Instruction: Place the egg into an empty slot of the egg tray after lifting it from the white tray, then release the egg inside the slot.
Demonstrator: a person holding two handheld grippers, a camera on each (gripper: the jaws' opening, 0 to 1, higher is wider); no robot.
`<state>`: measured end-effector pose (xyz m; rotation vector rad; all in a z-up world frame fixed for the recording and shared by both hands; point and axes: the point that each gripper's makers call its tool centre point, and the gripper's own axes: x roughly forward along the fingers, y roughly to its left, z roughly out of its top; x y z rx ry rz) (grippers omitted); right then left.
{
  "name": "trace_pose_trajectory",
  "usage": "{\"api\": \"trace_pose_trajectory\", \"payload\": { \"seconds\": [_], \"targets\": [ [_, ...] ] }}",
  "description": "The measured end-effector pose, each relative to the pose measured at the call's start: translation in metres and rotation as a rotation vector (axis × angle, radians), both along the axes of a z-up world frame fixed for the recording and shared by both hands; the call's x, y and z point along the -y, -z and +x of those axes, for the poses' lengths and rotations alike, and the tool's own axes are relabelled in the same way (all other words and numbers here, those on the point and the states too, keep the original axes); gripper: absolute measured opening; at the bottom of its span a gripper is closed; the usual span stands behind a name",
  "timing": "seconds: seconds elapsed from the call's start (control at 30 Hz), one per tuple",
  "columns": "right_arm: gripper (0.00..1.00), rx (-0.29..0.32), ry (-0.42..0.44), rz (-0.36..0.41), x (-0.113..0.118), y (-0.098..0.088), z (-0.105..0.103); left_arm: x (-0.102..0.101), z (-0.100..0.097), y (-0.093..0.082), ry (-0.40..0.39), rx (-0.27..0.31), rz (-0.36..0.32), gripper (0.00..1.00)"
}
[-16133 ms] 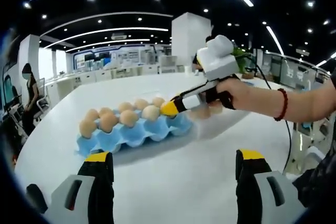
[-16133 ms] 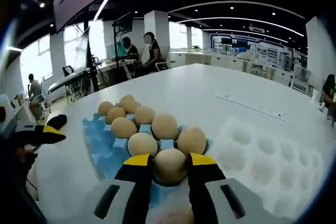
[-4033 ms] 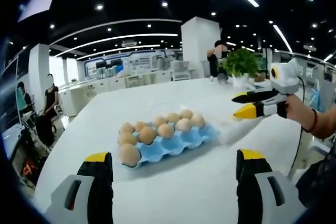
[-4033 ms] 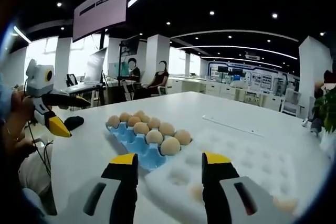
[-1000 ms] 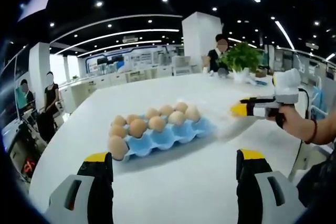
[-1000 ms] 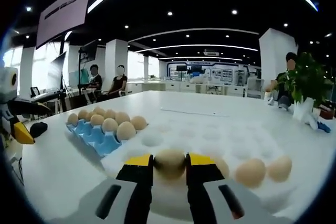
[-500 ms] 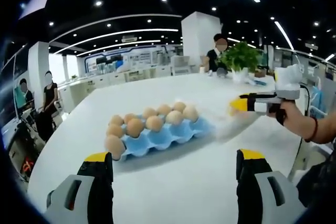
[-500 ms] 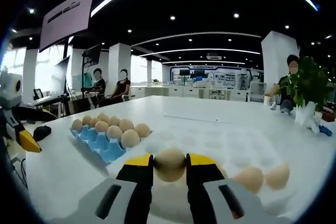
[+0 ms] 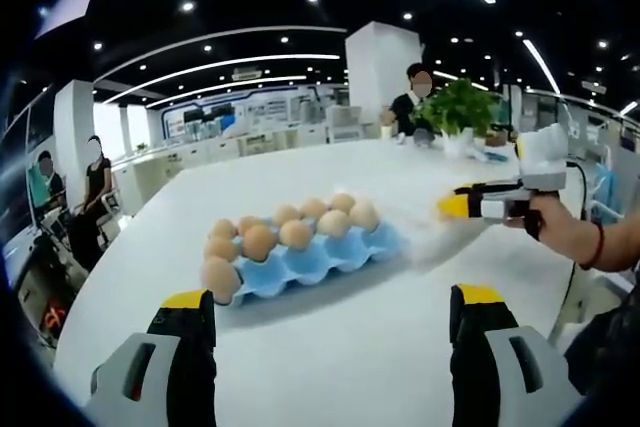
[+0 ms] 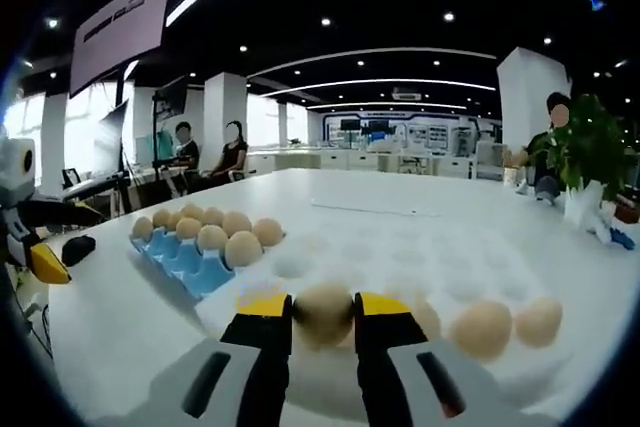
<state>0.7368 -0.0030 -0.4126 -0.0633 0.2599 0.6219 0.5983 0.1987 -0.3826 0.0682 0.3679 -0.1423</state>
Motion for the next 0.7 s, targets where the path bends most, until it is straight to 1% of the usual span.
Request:
{"api": "trace_pose_trajectory", "payload": {
  "seconds": [0.03,0.1,0.17,0.23,0.27,0.37,0.47,0.57,0.6,0.63,0.7],
  "targets": [
    [0.25,0.014,-0.007,0.013,-0.001,-0.003,-0.001,0.002,0.0,0.0,0.0,0.0,0.001,0.99],
    [0.26,0.021,-0.002,-0.01,-0.002,-0.002,-0.003,0.003,0.0,-0.001,-0.002,0.0,0.002,0.99],
    [0.26,0.008,0.009,-0.013,-0.003,0.0,-0.001,0.003,-0.001,0.0,-0.001,-0.002,0.004,0.99],
    [0.26,-0.006,0.016,-0.034,-0.004,0.005,-0.001,0.004,-0.001,0.001,-0.001,-0.004,0.004,0.99],
    [0.26,0.01,0.021,-0.038,-0.005,0.003,-0.002,0.004,-0.001,0.001,-0.001,-0.005,0.004,0.99],
    [0.26,0.026,0.029,-0.068,-0.006,0.005,0.0,0.0,0.0,0.002,0.001,-0.008,0.003,0.99],
    [0.26,0.026,0.034,-0.056,-0.005,0.004,0.0,-0.001,0.0,0.002,0.002,-0.015,0.01,0.99],
    [0.25,0.027,0.035,-0.07,-0.005,0.005,0.0,0.0,-0.002,0.002,-0.005,-0.015,0.01,0.99],
    [0.25,0.023,0.036,-0.062,-0.005,0.005,0.001,0.0,-0.002,0.002,-0.006,-0.012,0.009,0.99],
    [0.25,0.024,0.036,-0.059,-0.005,0.004,0.001,-0.006,-0.001,0.002,-0.009,-0.011,0.006,0.99],
    [0.25,0.035,0.029,-0.054,-0.004,0.004,0.0,-0.009,-0.001,0.002,-0.011,-0.012,0.006,0.99]
  ]
}}
